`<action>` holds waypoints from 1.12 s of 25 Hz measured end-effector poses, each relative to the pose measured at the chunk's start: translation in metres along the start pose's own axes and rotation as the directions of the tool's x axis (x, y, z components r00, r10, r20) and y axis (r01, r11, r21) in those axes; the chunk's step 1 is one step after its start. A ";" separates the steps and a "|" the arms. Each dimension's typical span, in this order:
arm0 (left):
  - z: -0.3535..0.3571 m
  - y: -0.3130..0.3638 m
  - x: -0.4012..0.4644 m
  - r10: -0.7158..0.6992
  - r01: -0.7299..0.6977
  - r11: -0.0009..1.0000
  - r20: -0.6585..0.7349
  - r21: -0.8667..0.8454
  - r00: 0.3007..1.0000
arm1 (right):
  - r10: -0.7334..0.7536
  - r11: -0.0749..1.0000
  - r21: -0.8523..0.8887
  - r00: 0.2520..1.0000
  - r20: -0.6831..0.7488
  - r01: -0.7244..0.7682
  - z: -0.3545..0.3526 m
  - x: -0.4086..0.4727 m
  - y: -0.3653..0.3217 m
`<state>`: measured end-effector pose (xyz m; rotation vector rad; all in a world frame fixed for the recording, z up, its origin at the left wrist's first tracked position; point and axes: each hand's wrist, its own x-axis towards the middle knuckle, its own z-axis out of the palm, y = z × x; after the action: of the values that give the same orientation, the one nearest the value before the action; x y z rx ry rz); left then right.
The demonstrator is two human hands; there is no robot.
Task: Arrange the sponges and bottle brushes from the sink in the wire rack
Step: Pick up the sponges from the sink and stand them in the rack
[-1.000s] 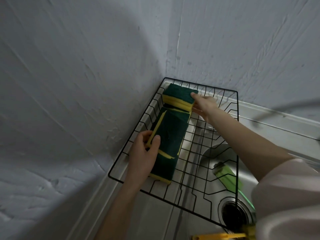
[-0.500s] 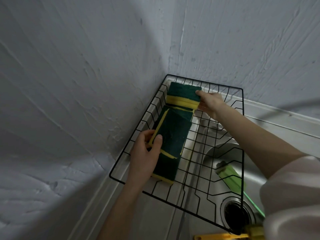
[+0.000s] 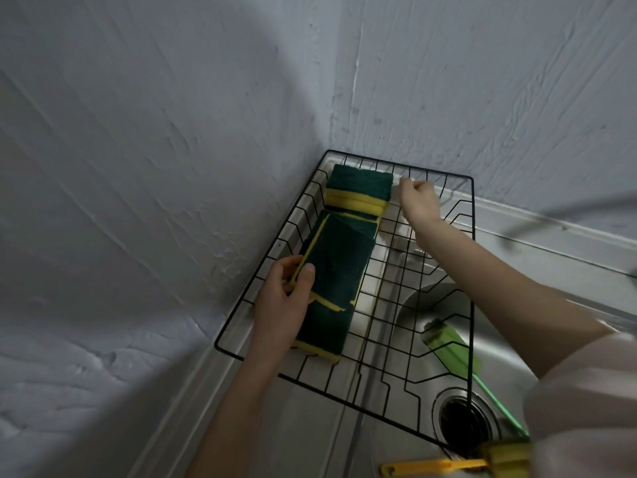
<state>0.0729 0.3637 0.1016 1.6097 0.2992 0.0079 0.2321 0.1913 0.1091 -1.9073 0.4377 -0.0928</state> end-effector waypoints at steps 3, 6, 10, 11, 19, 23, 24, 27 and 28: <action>0.000 0.002 -0.001 0.014 -0.014 1.000 0.028 -0.006 1.000 | -0.253 0.966 -0.009 0.955 0.153 0.257 -0.022 -0.033 -0.014; 0.002 0.010 -0.003 0.040 -0.040 0.999 0.065 -0.011 0.997 | -0.175 0.945 -0.105 0.749 0.639 0.310 -0.036 -0.069 -0.026; 0.002 0.018 -0.002 0.055 -0.055 0.998 0.074 -0.006 0.996 | -0.086 0.955 -0.124 0.655 0.751 0.268 -0.042 -0.080 -0.026; 0.002 0.019 -0.002 0.062 -0.062 0.998 0.072 -0.001 0.995 | -0.072 0.966 -0.109 0.652 0.755 0.233 -0.044 -0.081 -0.024; 0.006 0.027 0.001 0.096 -0.110 0.985 0.106 0.132 0.990 | 0.086 0.994 -0.008 0.727 0.681 -0.110 -0.046 -0.081 -0.017; 0.012 0.039 0.020 0.085 -0.110 0.975 0.132 0.195 0.988 | 0.105 0.988 0.039 0.829 0.549 -0.151 -0.033 -0.078 -0.022; 0.014 0.041 0.028 0.093 -0.119 0.965 0.120 0.233 0.988 | 0.116 0.987 0.034 0.846 0.521 -0.156 -0.029 -0.075 -0.024; 0.015 0.046 0.052 0.122 -0.137 0.932 0.066 0.336 0.990 | 0.133 0.991 -0.038 0.871 0.474 -0.131 -0.019 -0.067 -0.026; 0.014 0.045 0.058 0.120 -0.129 0.922 0.048 0.366 0.992 | 0.129 0.992 -0.051 0.877 0.463 -0.119 -0.017 -0.065 -0.026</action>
<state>0.1398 0.3596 0.1350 2.0002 0.1838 0.0307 0.1740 0.2064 0.1482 -1.8391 0.2291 0.4519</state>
